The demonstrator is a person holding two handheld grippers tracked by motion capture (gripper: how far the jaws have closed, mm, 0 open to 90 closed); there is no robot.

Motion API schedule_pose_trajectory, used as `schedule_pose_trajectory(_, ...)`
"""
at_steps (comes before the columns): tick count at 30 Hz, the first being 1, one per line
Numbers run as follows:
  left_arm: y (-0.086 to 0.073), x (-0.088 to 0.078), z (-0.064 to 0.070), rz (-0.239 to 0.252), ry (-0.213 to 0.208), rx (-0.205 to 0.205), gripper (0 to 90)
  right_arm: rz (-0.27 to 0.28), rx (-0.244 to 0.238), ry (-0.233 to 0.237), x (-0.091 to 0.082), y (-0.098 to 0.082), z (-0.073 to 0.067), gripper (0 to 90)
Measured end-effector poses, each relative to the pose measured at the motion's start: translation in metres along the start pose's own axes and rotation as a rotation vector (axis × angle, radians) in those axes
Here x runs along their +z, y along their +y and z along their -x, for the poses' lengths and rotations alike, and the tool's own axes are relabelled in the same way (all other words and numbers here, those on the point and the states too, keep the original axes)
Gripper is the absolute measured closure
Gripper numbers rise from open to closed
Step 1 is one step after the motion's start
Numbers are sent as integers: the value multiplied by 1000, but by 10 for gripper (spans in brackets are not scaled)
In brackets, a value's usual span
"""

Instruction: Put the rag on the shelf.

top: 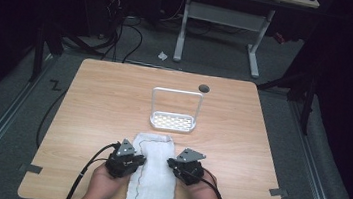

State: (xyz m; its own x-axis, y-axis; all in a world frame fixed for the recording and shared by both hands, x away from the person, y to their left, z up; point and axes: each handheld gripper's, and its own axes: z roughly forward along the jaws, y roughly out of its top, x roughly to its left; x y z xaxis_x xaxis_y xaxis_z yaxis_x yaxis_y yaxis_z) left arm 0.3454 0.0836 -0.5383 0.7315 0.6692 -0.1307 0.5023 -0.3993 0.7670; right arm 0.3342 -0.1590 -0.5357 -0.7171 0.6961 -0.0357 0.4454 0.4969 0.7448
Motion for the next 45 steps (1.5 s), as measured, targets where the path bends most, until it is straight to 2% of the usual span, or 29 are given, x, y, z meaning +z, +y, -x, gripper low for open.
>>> schedule_pose_trajectory(5,4,7,10,-7,-32,25,824,-4,6,-11,-11,-10,8,868)
schedule_pose_trajectory(8,6,11,20,-14,-67,46,820,-8,35,-25,-27,-24,19,868)
schedule_pose_trajectory(9,6,11,20,-14,-67,46,817,-8,41,-23,-31,-27,21,868)
schedule_pose_trajectory(12,6,13,28,-15,-60,94,808,-4,58,-17,-37,-33,24,868)
schedule_pose_trajectory(18,5,13,24,-11,-75,80,799,-8,46,-38,-37,-33,20,867)
schedule_pose_trajectory(21,5,12,24,-9,-70,83,796,-11,57,-28,-38,-33,19,867)
schedule_pose_trajectory(25,3,9,21,-10,-76,62,780,-14,53,-16,-38,-33,17,850)
schedule_pose_trajectory(26,3,9,21,-10,-76,62,754,-14,53,-16,-38,-33,17,850)
schedule_pose_trajectory(27,3,8,21,3,-77,61,698,-1,69,7,-39,-32,20,815)
schedule_pose_trajectory(28,1,4,17,42,-77,39,672,13,76,10,-40,-32,22,800)
schedule_pose_trajectory(29,1,4,17,42,-77,39,660,13,76,10,-40,-32,22,800)
schedule_pose_trajectory(30,2,-1,9,75,-67,-7,647,42,104,10,-43,-32,27,765)
schedule_pose_trajectory(31,2,-1,9,75,-67,-7,628,42,104,10,-43,-32,27,765)
schedule_pose_trajectory(32,6,-3,0,95,-34,-47,599,59,128,5,-45,-32,31,747)
schedule_pose_trajectory(33,7,-3,-2,101,-20,-63,574,65,134,1,-46,-32,33,740)
schedule_pose_trajectory(34,7,-3,-2,101,-20,-63,547,65,134,1,-46,-32,33,740)
schedule_pose_trajectory(35,9,0,-6,109,4,-78,547,68,139,-1,-46,-33,34,726)
schedule_pose_trajectory(37,14,9,-12,100,37,-92,510,71,158,-5,-47,-34,37,701)
schedule_pose_trajectory(39,21,20,-16,90,68,-99,509,75,166,-6,-47,-35,39,688)
schedule_pose_trajectory(40,25,29,-18,73,77,-99,516,78,168,-7,-47,-36,39,674)
schedule_pose_trajectory(41,25,29,-18,73,77,-99,518,78,168,-7,-47,-36,39,674)
schedule_pose_trajectory(42,31,36,-19,45,89,-100,518,77,171,-6,-47,-36,39,668)
schedule_pose_trajectory(43,34,38,-19,53,97,-97,518,78,171,-5,-47,-36,39,661)
schedule_pose_trajectory(44,39,44,-18,45,88,-100,530,81,165,-4,-47,-35,38,651)
schedule_pose_trajectory(45,41,48,-16,39,100,-87,534,81,164,-4,-47,-35,38,646)
